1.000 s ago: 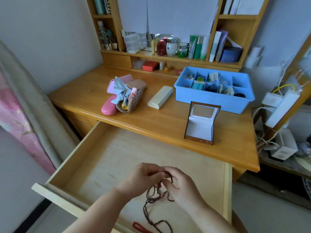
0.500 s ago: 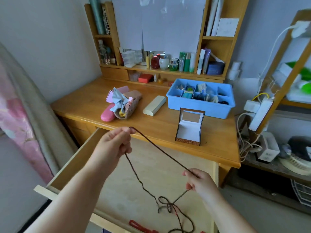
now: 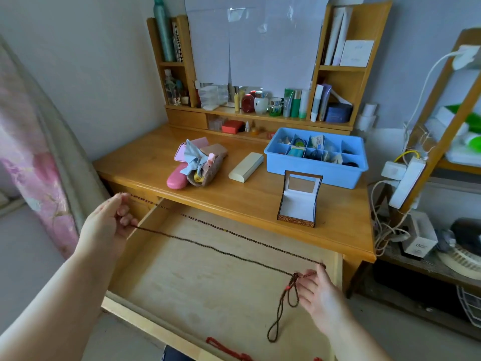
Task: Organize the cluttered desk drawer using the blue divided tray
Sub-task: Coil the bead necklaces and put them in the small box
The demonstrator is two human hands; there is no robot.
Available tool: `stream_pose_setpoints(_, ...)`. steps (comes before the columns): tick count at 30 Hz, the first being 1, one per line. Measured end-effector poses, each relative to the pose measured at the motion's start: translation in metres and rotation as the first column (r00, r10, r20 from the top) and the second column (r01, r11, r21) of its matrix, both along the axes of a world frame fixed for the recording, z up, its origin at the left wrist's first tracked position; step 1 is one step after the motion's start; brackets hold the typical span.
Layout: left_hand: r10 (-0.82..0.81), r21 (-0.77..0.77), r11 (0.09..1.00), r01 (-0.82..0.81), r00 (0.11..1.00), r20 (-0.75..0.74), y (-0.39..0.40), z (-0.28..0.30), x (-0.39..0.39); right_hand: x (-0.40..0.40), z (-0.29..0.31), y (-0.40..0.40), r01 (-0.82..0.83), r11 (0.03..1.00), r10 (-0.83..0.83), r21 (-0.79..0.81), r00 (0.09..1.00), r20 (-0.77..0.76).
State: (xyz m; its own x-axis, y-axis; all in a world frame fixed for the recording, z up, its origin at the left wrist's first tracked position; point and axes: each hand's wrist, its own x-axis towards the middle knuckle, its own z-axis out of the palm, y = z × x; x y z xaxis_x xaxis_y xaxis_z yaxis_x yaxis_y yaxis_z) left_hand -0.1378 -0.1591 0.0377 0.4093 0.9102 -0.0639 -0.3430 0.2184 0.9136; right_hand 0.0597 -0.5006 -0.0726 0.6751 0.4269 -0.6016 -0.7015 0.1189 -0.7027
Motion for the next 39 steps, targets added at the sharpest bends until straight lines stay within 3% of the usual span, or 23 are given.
stream_pose_setpoints(4,-0.069,-0.001,0.997,0.073,0.943,-0.326,-0.018,-0.044,0.002,-0.004,0.009,0.014,-0.220,0.961,0.229,0.167,0.973,-0.034)
stream_pose_setpoints(8,-0.277,-0.083,0.960,0.268,0.861,-0.425,-0.053,-0.073,0.013,-0.014,0.027,0.035,-0.383,0.917,0.381,0.114,0.924,0.037)
stream_pose_setpoints(10,-0.370,-0.085,0.915,0.394,0.739,-0.562,-0.071,-0.080,0.019,-0.017,0.032,0.044,-0.433,0.892,0.432,0.130,0.901,0.040)
stream_pose_setpoints(13,-0.226,0.042,0.859,0.511,0.451,-0.863,-0.103,-0.092,0.034,-0.020,0.037,0.053,-0.469,0.860,0.472,0.198,0.881,0.035)
stream_pose_setpoints(15,-0.258,0.081,0.788,0.610,0.447,-0.857,-0.128,-0.096,0.042,-0.022,0.038,0.058,-0.485,0.855,0.483,0.182,0.874,0.061)
stream_pose_setpoints(19,-0.511,-0.094,0.703,0.705,0.408,-0.757,-0.167,-0.101,0.048,-0.024,0.043,0.065,-0.496,0.856,0.490,0.145,0.868,0.080)
stream_pose_setpoints(21,-0.547,-0.115,0.723,0.682,0.463,-0.697,-0.173,-0.105,0.047,-0.025,0.050,0.064,-0.533,0.846,0.527,0.021,0.841,0.120)
stream_pose_setpoints(22,-0.524,-0.079,0.737,0.671,0.494,-0.694,-0.174,-0.106,0.046,-0.026,0.055,0.063,-0.559,0.821,0.571,-0.117,0.798,0.195)
stream_pose_setpoints(23,-0.473,-0.007,0.752,0.659,0.533,-0.702,-0.172,-0.106,0.045,-0.027,0.061,0.062,-0.568,0.771,0.636,-0.289,0.710,0.301)
stream_pose_setpoints(25,-0.390,0.195,0.716,0.670,0.616,-0.685,-0.168,-0.094,0.046,-0.026,0.075,0.063,-0.493,0.636,0.772,-0.594,0.406,0.489)
stream_pose_setpoints(27,-0.335,0.386,0.617,0.686,0.673,-0.660,-0.166,-0.072,0.057,-0.025,0.091,0.068,-0.414,0.594,0.791,-0.690,0.143,0.595)
stream_pose_setpoints(28,-0.336,0.441,0.577,0.688,0.692,-0.639,-0.167,-0.059,0.065,-0.024,0.099,0.069,-0.409,0.605,0.772,-0.684,0.090,0.629)
stream_pose_setpoints(29,-0.344,0.453,0.580,0.677,0.708,-0.616,-0.166,-0.046,0.073,-0.022,0.105,0.069,-0.411,0.633,0.742,-0.656,0.080,0.665)
stream_pose_setpoints(31,-0.416,0.338,0.722,0.604,0.769,-0.485,-0.154,-0.018,0.086,-0.015,0.113,0.065,-0.403,0.702,0.681,-0.587,0.137,0.719)
stream_pose_setpoints(34,-0.349,0.163,0.901,0.401,0.896,-0.273,-0.118,0.018,0.091,0.002,0.108,0.054,-0.239,0.769,0.636,-0.593,0.206,0.743)
stream_pose_setpoints(39,-0.228,0.127,0.962,0.243,0.966,-0.117,-0.051,0.053,0.070,0.019,0.075,0.033,-0.050,0.787,0.576,-0.615,0.414,0.705)
